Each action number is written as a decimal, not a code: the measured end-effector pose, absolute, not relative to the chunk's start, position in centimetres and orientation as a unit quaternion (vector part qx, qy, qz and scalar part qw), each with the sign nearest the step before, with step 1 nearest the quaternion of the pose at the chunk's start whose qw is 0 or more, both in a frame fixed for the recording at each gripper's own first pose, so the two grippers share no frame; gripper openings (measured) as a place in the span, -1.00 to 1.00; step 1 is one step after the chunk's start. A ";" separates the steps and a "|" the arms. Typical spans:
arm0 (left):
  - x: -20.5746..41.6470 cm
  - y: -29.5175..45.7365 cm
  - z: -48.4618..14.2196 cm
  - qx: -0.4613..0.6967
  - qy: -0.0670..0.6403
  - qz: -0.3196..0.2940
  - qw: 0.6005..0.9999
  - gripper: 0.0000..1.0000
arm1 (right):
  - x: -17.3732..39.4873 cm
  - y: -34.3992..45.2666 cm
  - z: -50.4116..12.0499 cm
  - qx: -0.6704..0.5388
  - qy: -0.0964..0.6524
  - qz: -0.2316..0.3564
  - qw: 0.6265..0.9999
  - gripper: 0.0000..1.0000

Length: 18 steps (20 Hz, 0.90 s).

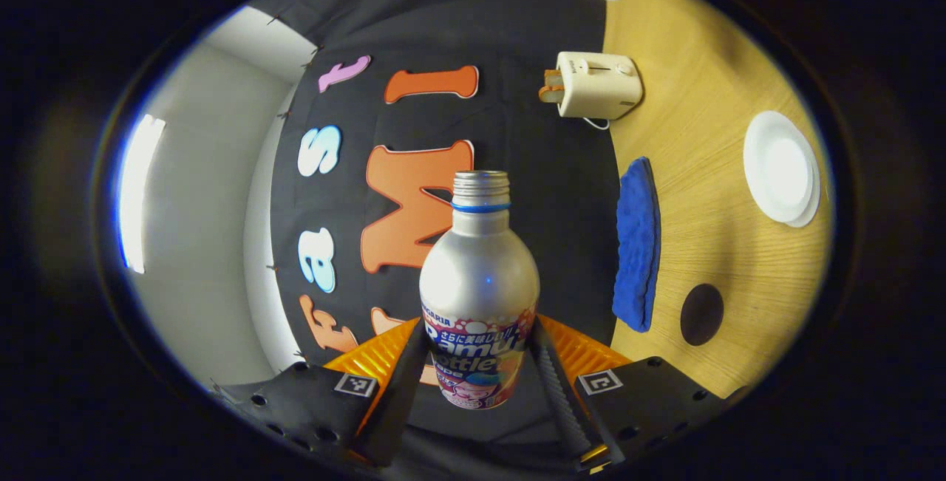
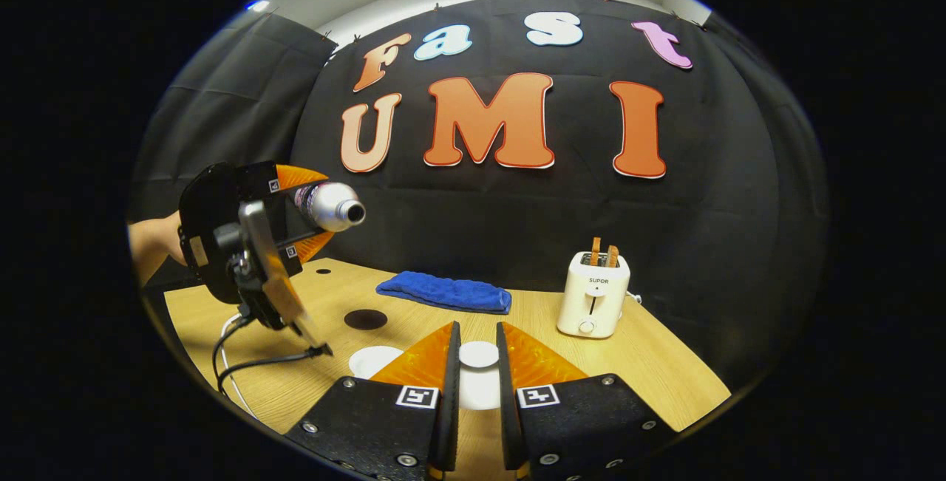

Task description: Open the teacup lid with one hand, grasp the water bottle and pour water into the teacup with the other hand; after pouring, place the water bottle on the coaster and then close the teacup lid.

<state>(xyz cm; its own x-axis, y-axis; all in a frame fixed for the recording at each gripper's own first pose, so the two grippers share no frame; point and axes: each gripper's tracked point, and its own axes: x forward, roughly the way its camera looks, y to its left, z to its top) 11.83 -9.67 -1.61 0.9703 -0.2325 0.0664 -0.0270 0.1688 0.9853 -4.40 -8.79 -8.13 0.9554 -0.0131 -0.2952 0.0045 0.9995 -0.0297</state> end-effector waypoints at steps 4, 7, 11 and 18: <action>12.9 -8.1 1.0 0.571 -0.099 -0.044 0.814 0.66 | -4.2 -8.7 -7.4 -0.017 0.148 -0.006 0.989 -0.51; 13.5 -6.9 2.8 0.526 -0.117 -0.012 0.842 0.66 | -3.4 -8.8 -7.3 -0.017 0.149 -0.010 0.989 -0.51; 13.6 -4.4 2.7 0.415 -0.112 0.002 0.903 0.66 | -3.4 -9.0 -7.8 -0.016 0.158 -0.013 0.987 -0.51; 14.6 -2.6 0.7 0.222 -0.068 0.012 0.973 0.75 | -3.1 -8.6 -8.6 -0.009 0.167 -0.013 0.986 -0.51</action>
<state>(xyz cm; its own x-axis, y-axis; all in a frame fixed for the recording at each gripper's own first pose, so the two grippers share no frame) 14.57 -2.65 0.65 0.9905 -0.0059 0.1372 -0.0543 0.9009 0.4306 -3.06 -8.64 -8.64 0.9441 -0.0290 -0.3284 0.0227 0.9995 -0.0229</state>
